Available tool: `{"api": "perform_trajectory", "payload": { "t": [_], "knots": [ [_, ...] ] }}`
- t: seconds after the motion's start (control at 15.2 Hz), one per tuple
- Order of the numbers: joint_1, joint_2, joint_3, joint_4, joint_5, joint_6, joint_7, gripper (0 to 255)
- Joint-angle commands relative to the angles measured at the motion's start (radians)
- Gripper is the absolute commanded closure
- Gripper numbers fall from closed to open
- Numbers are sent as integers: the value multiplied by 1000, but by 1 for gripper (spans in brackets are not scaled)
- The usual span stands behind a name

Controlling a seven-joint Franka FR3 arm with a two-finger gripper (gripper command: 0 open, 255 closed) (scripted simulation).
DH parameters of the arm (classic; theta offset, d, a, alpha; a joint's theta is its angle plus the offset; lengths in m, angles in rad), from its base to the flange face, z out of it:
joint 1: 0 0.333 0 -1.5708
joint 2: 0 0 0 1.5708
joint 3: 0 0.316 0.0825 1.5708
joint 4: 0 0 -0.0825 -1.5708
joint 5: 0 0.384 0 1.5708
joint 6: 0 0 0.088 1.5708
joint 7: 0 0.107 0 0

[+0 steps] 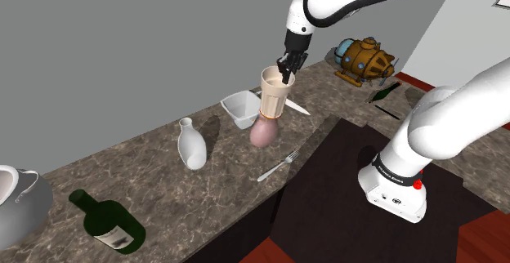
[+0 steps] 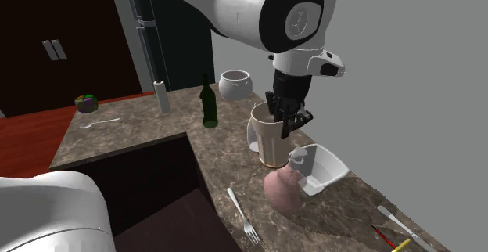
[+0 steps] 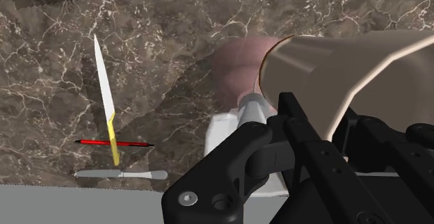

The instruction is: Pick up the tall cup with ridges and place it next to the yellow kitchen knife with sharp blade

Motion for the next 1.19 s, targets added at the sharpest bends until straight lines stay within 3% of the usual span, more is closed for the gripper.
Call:
{"api": "perform_trajectory", "payload": {
  "t": [0.0, 0.53, 1.12],
  "knots": [
    [-19, -17, -32, -17, -12, -3, -45, 255],
    [-113, -41, -183, -31, -81, -27, -243, 255],
    [-208, 26, -353, 42, -145, -44, -470, 255]
  ]
}}
